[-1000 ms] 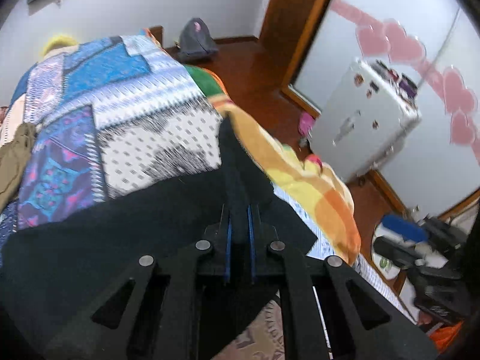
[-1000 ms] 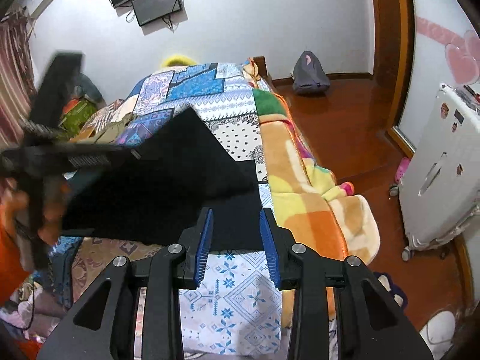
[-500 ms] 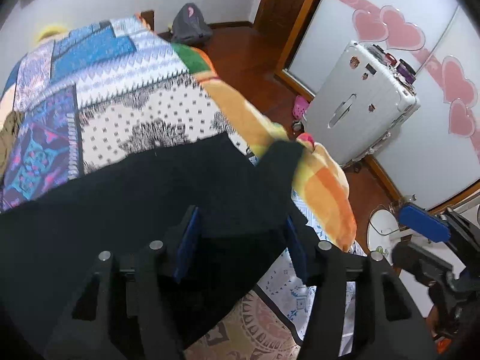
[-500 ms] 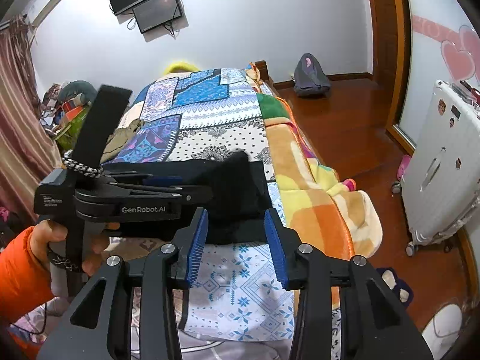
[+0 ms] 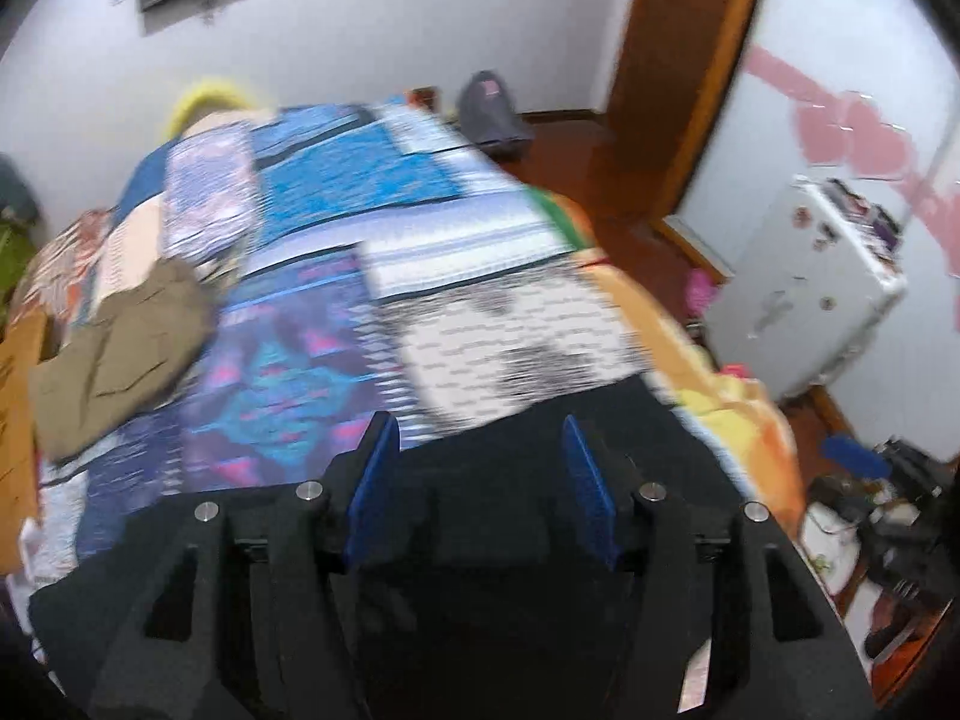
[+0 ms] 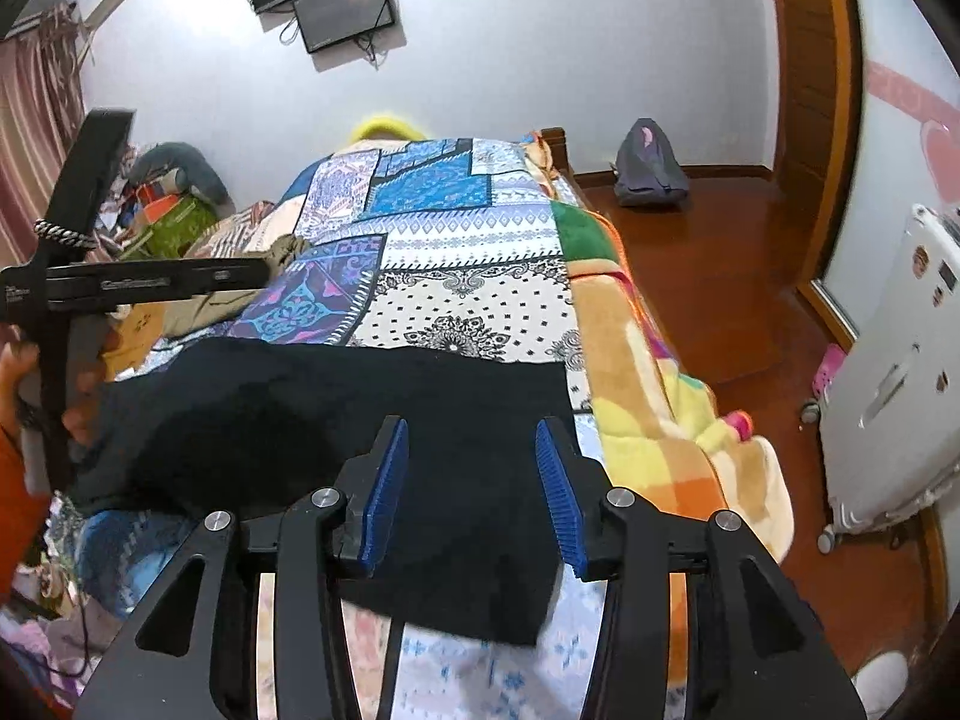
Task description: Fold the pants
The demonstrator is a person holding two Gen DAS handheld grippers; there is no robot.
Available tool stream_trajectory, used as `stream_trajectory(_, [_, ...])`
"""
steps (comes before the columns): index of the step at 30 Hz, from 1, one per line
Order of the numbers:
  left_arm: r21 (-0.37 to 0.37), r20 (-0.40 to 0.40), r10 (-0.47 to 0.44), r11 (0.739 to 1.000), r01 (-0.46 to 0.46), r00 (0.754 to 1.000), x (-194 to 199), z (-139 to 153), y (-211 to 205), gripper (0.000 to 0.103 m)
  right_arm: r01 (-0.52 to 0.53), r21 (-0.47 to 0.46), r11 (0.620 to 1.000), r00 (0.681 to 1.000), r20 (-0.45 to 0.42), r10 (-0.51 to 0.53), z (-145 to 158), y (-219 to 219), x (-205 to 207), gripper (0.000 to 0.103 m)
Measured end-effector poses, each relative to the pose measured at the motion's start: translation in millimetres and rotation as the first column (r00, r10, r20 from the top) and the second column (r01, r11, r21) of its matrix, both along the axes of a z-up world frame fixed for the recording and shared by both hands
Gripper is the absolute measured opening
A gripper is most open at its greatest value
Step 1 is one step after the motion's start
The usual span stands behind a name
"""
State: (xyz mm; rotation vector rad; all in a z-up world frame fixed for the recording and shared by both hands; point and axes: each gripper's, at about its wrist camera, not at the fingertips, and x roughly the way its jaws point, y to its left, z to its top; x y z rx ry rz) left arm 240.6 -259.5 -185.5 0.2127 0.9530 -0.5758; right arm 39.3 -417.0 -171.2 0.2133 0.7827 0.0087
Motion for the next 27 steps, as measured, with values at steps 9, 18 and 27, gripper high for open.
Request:
stream_trajectory(9, [0.12, -0.109, 0.109, 0.988, -0.095, 0.988, 42.3, -62.0, 68.5, 0.057, -0.011, -0.058, 0.998, 0.991, -0.135, 0.003, -52.0, -18.0, 63.2, 0.041])
stream_trajectory(18, [0.13, -0.124, 0.102, 0.988, -0.086, 0.987, 40.6, -89.7, 75.5, 0.061, -0.002, 0.018, 1.0, 0.967, -0.255, 0.006, -103.4, -38.9, 88.5, 0.041])
stream_trajectory(27, [0.111, -0.113, 0.114, 0.989, -0.101, 0.987, 41.9, -92.3, 74.1, 0.064, 0.016, 0.035, 0.999, 0.978, -0.207, -0.008, -106.9, -37.3, 89.2, 0.021])
